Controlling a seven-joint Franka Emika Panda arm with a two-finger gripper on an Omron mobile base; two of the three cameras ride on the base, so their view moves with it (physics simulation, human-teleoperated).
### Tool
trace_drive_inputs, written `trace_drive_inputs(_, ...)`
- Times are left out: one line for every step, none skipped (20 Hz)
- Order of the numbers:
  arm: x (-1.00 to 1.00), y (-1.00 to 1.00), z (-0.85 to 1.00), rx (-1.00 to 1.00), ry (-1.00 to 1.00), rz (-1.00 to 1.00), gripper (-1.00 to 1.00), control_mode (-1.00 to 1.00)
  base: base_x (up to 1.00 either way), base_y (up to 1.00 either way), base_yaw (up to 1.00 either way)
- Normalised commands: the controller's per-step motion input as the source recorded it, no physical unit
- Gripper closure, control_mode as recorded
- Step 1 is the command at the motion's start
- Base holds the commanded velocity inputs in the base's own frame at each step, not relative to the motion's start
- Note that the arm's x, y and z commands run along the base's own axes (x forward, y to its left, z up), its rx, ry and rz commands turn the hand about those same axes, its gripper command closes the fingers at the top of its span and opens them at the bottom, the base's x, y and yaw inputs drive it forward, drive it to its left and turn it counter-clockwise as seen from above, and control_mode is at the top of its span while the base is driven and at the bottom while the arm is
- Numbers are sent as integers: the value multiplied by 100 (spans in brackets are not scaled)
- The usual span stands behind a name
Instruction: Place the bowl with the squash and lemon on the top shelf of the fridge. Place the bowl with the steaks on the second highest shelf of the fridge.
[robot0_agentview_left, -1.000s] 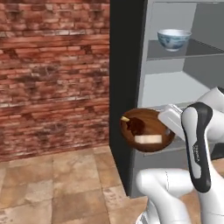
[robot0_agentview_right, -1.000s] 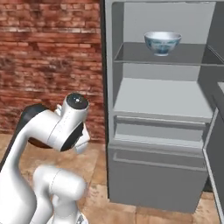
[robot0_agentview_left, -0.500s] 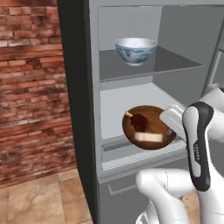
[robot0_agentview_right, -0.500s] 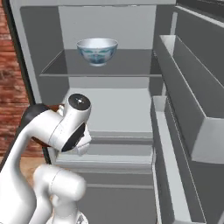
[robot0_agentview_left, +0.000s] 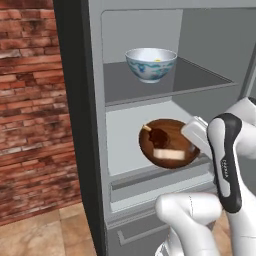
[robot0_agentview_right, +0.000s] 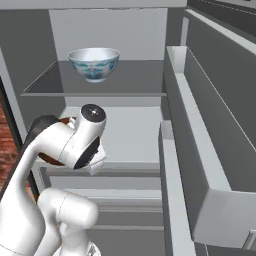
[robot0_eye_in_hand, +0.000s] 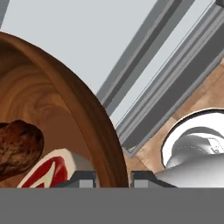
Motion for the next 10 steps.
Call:
trace_drive_inputs(96, 14, -6, 0, 0, 0, 100, -100, 0, 0, 0)
trace_drive_inputs(100, 3, -20, 0, 0, 0, 100, -100, 0, 0, 0)
trace_drive_inputs(100, 0, -39, 0, 3, 0, 100, -100, 0, 0, 0)
trace_drive_inputs(100, 0, -54, 0, 7, -1, 100, -100, 0, 0, 0)
trace_drive_inputs(100, -9, -56, 0, 7, -1, 100, -100, 0, 0, 0)
trace_drive_inputs(100, -25, -55, 1, 3, -2, 100, -100, 0, 0, 0)
trace_drive_inputs(100, -39, -49, 5, 4, -3, 100, -100, 0, 0, 0)
trace_drive_inputs(100, -39, -38, 5, 4, -4, 100, -100, 0, 0, 0)
trace_drive_inputs(100, -12, -35, 0, 3, -4, 100, -100, 0, 0, 0)
trace_drive_inputs(100, -2, -31, 0, 3, -4, 100, -100, 0, 0, 0)
